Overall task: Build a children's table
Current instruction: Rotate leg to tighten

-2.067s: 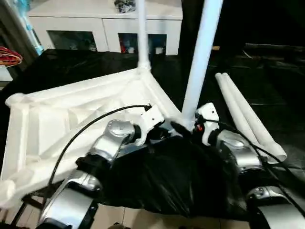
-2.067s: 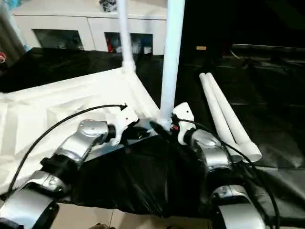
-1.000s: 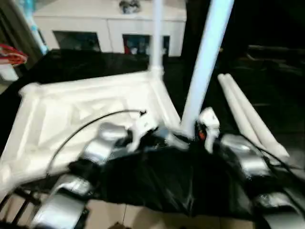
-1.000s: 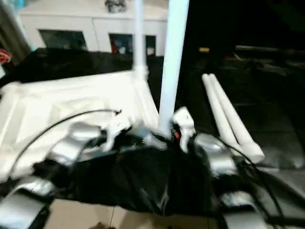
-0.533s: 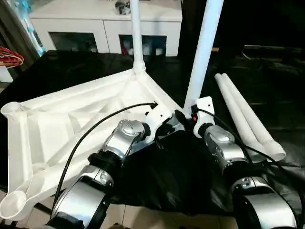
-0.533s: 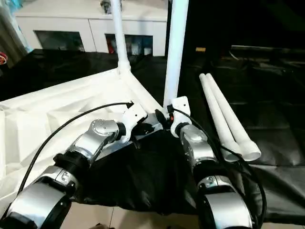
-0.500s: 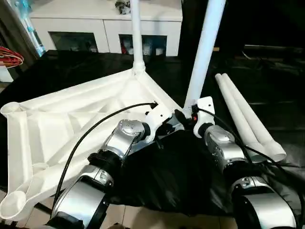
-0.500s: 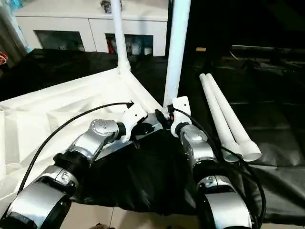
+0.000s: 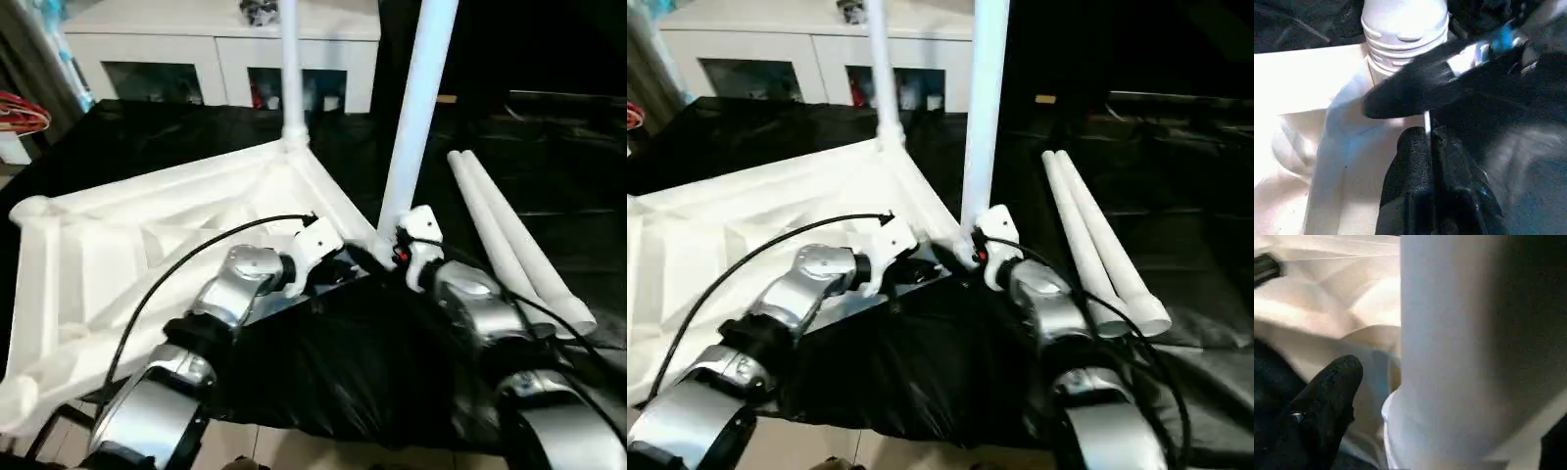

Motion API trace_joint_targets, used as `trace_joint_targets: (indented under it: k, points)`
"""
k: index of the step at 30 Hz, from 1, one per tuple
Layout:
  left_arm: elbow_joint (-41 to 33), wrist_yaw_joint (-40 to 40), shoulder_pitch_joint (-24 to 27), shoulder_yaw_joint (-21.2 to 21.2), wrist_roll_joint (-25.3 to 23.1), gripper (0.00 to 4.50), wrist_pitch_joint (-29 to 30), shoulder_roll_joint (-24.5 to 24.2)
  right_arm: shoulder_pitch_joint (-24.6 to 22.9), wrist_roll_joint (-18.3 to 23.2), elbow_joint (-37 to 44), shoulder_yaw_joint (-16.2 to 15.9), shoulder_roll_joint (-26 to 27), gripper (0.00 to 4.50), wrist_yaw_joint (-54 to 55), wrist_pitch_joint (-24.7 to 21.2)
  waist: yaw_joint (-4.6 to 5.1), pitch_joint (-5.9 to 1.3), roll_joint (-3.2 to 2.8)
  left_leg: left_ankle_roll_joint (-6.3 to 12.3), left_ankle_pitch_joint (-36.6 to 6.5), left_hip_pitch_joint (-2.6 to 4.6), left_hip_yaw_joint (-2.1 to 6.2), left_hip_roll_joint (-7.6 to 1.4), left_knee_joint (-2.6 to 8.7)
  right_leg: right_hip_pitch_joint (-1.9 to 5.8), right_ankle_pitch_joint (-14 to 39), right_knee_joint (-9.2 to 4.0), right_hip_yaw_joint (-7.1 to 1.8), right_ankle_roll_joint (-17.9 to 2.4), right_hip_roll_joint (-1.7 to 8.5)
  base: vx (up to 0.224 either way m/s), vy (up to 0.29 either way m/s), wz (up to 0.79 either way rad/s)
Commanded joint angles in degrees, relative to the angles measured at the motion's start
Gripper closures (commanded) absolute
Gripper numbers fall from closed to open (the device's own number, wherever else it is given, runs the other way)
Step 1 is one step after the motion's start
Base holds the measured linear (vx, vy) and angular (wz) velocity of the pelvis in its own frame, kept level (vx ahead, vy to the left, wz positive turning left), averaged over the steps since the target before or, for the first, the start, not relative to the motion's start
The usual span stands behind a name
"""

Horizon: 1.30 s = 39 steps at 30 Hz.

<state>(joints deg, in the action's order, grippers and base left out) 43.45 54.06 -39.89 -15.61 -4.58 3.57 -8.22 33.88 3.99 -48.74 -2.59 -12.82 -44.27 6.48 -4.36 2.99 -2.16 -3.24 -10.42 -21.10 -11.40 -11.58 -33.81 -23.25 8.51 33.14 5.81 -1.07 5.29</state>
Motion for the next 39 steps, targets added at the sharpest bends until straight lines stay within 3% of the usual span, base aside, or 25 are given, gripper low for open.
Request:
trace_joint_targets:
  k: [1,8,16,24,26,27,30,32,36,39]
  points:
    - [-4.2,5.4,0.7,-0.6,3.4,4.50,-3.4,0.0,-2.2,1.1,3.2,-2.5,-1.3,0.03,-7.7,-2.3,-0.38,-4.10,1.14,6.39,-11.2,0.50,0.72,-2.00,3.57,3.20,15.1,-3.43,-2.63,-12.8,3.51,0.000,0.000,0.00]
    - [-7.3,12.8,2.6,-1.0,4.8,4.50,-3.5,-3.5,-5.2,2.9,8.5,-4.2,-5.2,0.03,-18.0,-3.4,-0.90,-3.87,1.14,4.85,-12.9,0.58,0.84,-2.14,3.87,2.89,19.9,-3.87,-2.75,-11.1,3.64,0.000,0.000,0.00]
    - [-9.8,18.4,4.3,-1.3,5.8,4.50,-2.3,-6.8,-8.5,4.8,14.1,-5.7,-6.8,0.83,-23.6,-6.5,-1.13,-4.03,1.11,4.97,-11.4,0.55,0.91,-2.26,3.88,2.87,17.7,-3.46,-2.83,-11.6,3.65,0.000,0.000,0.00]
    - [-10.1,18.7,4.2,-1.4,5.8,4.50,-1.7,-7.0,-9.1,4.9,15.2,-5.8,-6.5,1.55,-23.8,-7.3,-1.19,-4.00,0.68,3.86,-12.4,0.72,0.87,-2.18,3.93,2.85,17.4,-3.61,-2.83,-11.8,3.59,0.000,0.000,0.00]
    - [-10.0,18.7,4.2,-1.4,5.8,4.50,-1.7,-6.9,-9.3,5.0,15.7,-5.9,-6.2,1.62,-23.5,-7.8,-1.18,-4.04,0.29,3.54,-13.0,0.79,0.93,-2.21,3.97,2.86,17.1,-3.61,-2.82,-11.9,3.56,0.000,0.000,0.00]
    - [-9.8,18.6,4.1,-1.5,5.7,4.50,-1.8,-6.6,-9.5,5.1,16.0,-5.8,-5.9,1.67,-22.9,-8.3,-1.18,-4.02,0.02,3.43,-13.2,0.80,0.95,-2.20,3.98,2.84,17.0,-3.63,-2.81,-12.0,3.54,0.000,0.000,0.00]
    - [-8.1,15.2,3.1,-1.1,4.8,4.50,-1.9,-4.8,-9.4,4.7,15.1,-4.9,-3.8,1.71,-17.7,-9.4,-1.06,-4.00,0.08,2.99,-13.8,0.91,0.95,-2.23,4.04,2.77,16.7,-3.72,-2.82,-12.1,3.48,0.000,0.000,0.00]
    - [-6.4,11.3,2.0,-0.4,4.1,4.50,-1.4,-3.2,-8.3,3.1,12.3,-4.0,-2.1,1.72,-11.8,-7.5,-0.69,-3.95,0.06,2.08,-14.9,0.94,1.02,-1.97,4.09,2.82,18.8,-3.98,-2.76,-11.5,3.61,0.000,0.000,0.00]
    - [-0.1,-1.1,-2.4,1.0,1.3,4.50,0.7,1.6,-2.7,1.2,2.2,0.0,3.1,1.73,7.1,-7.6,0.18,-3.82,-0.03,0.26,-16.4,1.27,1.28,-1.56,4.08,2.73,23.6,-4.63,-2.53,-10.2,3.65,0.000,0.000,0.00]
    - [2.6,-6.9,-4.4,1.8,0.7,4.50,2.3,3.8,-0.1,1.1,-1.3,1.3,5.2,1.73,14.4,-8.2,0.86,-3.80,-0.20,0.85,-16.6,1.09,1.20,-1.33,3.94,2.69,23.7,-4.90,-2.47,-9.8,3.54,0.000,0.000,0.00]
